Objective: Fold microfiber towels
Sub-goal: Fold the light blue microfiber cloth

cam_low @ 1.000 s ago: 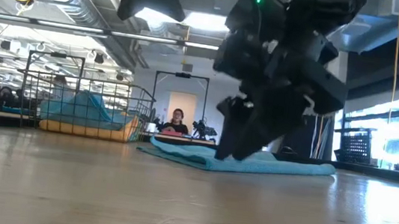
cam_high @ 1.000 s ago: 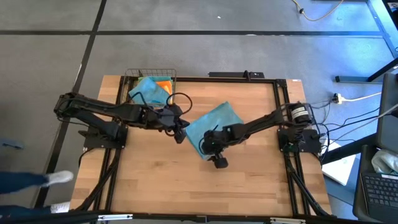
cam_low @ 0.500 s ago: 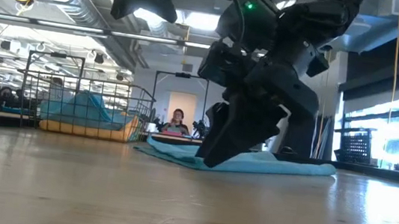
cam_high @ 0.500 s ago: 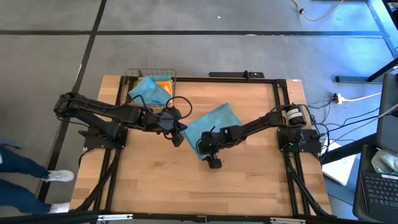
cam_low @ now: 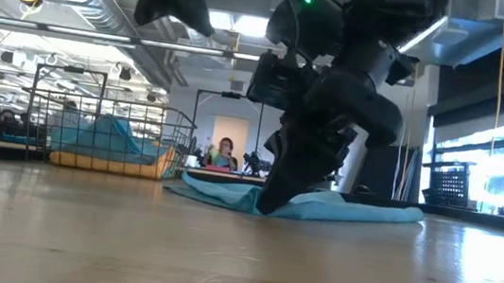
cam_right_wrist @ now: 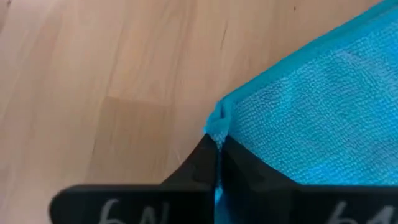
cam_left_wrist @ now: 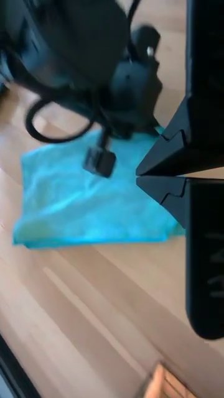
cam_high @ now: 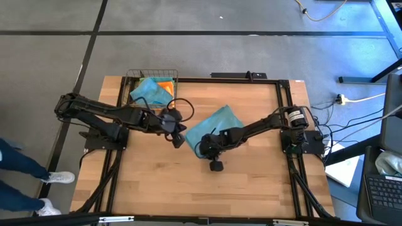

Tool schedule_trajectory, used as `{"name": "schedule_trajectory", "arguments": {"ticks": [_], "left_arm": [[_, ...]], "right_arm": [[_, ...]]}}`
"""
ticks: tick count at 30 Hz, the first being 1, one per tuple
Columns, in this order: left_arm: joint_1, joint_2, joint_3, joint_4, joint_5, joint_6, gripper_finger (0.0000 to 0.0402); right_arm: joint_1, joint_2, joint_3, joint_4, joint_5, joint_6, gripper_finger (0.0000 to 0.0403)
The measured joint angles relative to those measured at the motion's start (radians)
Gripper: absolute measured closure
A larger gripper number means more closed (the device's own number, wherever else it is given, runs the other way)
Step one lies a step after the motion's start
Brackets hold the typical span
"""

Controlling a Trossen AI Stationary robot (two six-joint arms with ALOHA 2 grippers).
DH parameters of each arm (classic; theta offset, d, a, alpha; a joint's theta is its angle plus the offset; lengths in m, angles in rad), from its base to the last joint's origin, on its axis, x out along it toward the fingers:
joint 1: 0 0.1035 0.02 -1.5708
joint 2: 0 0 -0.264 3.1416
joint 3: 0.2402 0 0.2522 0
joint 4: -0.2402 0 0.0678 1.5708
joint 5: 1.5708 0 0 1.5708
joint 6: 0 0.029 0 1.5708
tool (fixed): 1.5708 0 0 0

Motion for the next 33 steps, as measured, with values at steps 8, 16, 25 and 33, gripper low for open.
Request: {"name": "schedule_trajectory", "arguments": {"ticks": [8, 16, 25, 33], "left_arm": [[-0.007, 0.008, 0.000, -0.071, 0.012, 0.072, 0.0398], [-0.058, 0.037, -0.033, -0.071, 0.040, 0.299, 0.0389], [-0.120, 0.039, -0.188, 0.177, 0.101, 0.358, 0.0311], [-0.124, 0.063, -0.257, 0.390, 0.109, 0.513, 0.0245]], "right_arm": [[-0.006, 0.004, 0.139, -0.223, -0.029, -0.046, 0.0396], [-0.010, -0.005, 0.187, -0.376, -0.025, -0.081, 0.0397], [-0.034, -0.121, 0.188, -0.388, 0.016, -0.079, 0.0398], [-0.067, -0.132, 0.188, -0.393, 0.015, -0.074, 0.0397]]}}
